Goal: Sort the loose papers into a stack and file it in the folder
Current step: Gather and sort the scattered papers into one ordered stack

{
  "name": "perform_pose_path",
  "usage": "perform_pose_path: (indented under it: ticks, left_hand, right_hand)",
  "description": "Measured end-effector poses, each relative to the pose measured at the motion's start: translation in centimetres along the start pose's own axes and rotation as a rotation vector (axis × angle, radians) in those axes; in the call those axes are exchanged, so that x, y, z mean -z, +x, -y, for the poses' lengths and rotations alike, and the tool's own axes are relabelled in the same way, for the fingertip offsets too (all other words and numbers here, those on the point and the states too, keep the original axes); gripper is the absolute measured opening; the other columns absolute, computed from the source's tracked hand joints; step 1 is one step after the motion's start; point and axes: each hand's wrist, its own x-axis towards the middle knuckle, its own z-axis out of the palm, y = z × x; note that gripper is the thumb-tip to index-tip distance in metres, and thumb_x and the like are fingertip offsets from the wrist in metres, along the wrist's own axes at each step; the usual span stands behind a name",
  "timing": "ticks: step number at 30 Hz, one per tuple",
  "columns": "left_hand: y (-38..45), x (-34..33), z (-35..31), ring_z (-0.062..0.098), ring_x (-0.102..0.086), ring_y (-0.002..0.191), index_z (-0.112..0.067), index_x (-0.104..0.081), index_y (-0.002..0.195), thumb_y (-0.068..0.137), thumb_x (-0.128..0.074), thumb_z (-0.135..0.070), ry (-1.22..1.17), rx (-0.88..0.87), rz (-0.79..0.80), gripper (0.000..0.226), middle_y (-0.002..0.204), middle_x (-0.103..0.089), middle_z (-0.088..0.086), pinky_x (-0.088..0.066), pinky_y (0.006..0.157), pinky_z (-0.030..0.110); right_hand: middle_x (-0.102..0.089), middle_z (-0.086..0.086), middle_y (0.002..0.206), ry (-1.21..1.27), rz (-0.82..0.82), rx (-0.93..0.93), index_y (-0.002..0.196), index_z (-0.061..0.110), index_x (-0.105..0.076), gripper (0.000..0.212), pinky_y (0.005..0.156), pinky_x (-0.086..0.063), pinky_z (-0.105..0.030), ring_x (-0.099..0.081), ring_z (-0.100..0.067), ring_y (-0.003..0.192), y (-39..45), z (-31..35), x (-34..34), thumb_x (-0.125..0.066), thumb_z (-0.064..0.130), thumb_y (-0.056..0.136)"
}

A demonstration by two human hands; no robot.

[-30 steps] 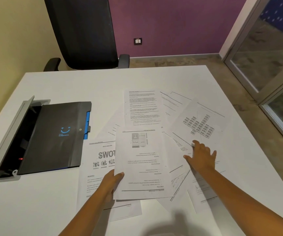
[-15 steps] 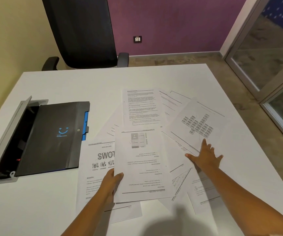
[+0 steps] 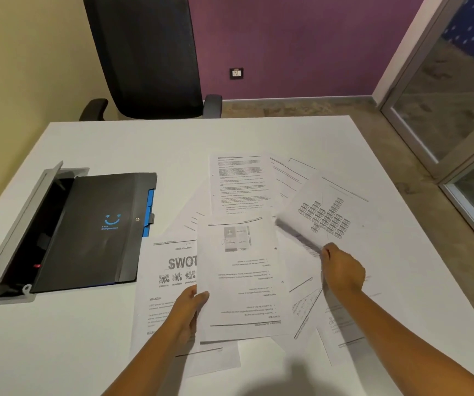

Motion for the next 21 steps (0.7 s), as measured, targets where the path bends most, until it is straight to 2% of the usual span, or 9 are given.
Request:
perform_pose_path:
  ticks: [2,4,9,12,14,17,18,20,21]
  left_hand:
    - [-0.2,0.0,-0.2,0.033,-0.058,0.09,-0.014,-0.06,0.105,0.09,-0.053,-0.009,0.022,0.006,-0.002,0.017,0.096,-0.072,0.013,-0.04,0.077,0.04]
    - [-0.3,-0.1,-0.2,0.031,-0.055,0.088,-0.016,-0.062,0.1,0.089,-0.049,-0.005,0.041,0.019,0.002,0.02,0.093,-0.071,0.011,-0.038,0.074,0.037]
    - [-0.3,-0.1,0.1,0.027,-0.046,0.084,-0.007,-0.062,0.098,0.089,-0.053,-0.019,0.04,0.011,0.012,0.017,0.091,-0.059,0.018,-0.032,0.065,0.031]
    - [-0.4,-0.4,0.4,0.021,-0.047,0.071,-0.016,-0.062,0.076,0.088,-0.054,-0.042,-0.002,-0.026,-0.03,0.03,0.074,-0.057,0.011,-0.034,0.063,0.03]
    - [-0.1,-0.7,0.4,0.021,-0.058,0.074,-0.026,-0.067,0.072,0.087,-0.051,-0.051,-0.05,-0.021,-0.043,0.033,0.074,-0.068,-0.001,-0.044,0.068,0.03]
    - [-0.3,-1.5,-0.8,0.024,-0.063,0.096,-0.026,-0.062,0.097,0.091,-0.047,-0.046,0.082,-0.053,-0.122,0.026,0.096,-0.066,-0.007,-0.051,0.077,0.029]
    - [-0.4,-1.6,-1.2,0.025,-0.061,0.101,-0.018,-0.06,0.111,0.092,-0.047,-0.041,0.195,-0.086,-0.125,0.032,0.103,-0.062,-0.003,-0.049,0.076,0.026]
    - [-0.7,-1.7,-1.5,0.021,-0.061,0.098,-0.007,-0.055,0.12,0.092,-0.052,-0.026,0.371,-0.173,-0.091,0.033,0.115,-0.063,0.008,-0.048,0.072,0.019]
    - [-0.8,-1.6,-1.4,0.022,-0.06,0.099,-0.005,-0.053,0.123,0.092,-0.053,-0.017,0.419,-0.195,-0.083,0.034,0.12,-0.062,0.012,-0.046,0.077,0.021]
  right_hand:
    - [-0.07,-0.01,0.088,0.218,-0.062,-0.064,0.104,0.014,-0.059,0.023,0.06,-0.043,-0.029,-0.058,-0.028,0.067,-0.9,1.3,0.5,-0.039,0.025,0.1]
    - [-0.071,-0.009,0.098,0.373,-0.071,-0.003,0.109,0.014,-0.06,0.023,0.067,-0.049,-0.032,-0.065,-0.029,0.08,-2.3,2.6,0.8,-0.043,0.024,0.099]
    - [-0.07,0.006,0.085,0.249,0.117,0.33,0.097,0.025,-0.059,0.018,0.077,-0.051,-0.03,-0.064,-0.016,0.074,-7.1,4.0,-0.2,-0.042,0.03,0.098]
    - [-0.068,0.005,0.082,0.066,0.235,0.519,0.088,0.023,-0.059,0.025,0.107,-0.033,-0.031,-0.061,-0.013,0.076,-8.9,4.2,-1.6,-0.037,0.026,0.098]
    - [-0.067,0.004,0.085,-0.027,0.292,0.574,0.09,0.023,-0.059,0.025,0.114,-0.018,-0.03,-0.06,-0.013,0.079,-9.6,4.3,-2.0,-0.035,0.018,0.095]
    - [-0.069,-0.002,0.087,-0.088,0.327,0.647,0.095,0.02,-0.063,0.027,0.117,-0.016,-0.033,-0.062,-0.02,0.081,-10.3,4.6,-2.0,-0.036,0.016,0.094]
    - [-0.07,-0.003,0.089,-0.112,0.362,0.674,0.096,0.02,-0.064,0.027,0.117,-0.015,-0.034,-0.062,-0.021,0.084,-10.4,4.7,-1.9,-0.037,0.02,0.095]
    - [-0.071,-0.001,0.094,-0.121,0.432,0.711,0.095,0.022,-0.066,0.032,0.115,-0.012,-0.035,-0.061,-0.018,0.093,-10.4,4.9,-1.7,-0.038,0.037,0.096]
    - [-0.071,0.002,0.094,-0.081,0.452,0.692,0.091,0.022,-0.067,0.038,0.112,-0.013,-0.035,-0.061,-0.015,0.095,-10.3,5.0,-1.4,-0.038,0.046,0.094]
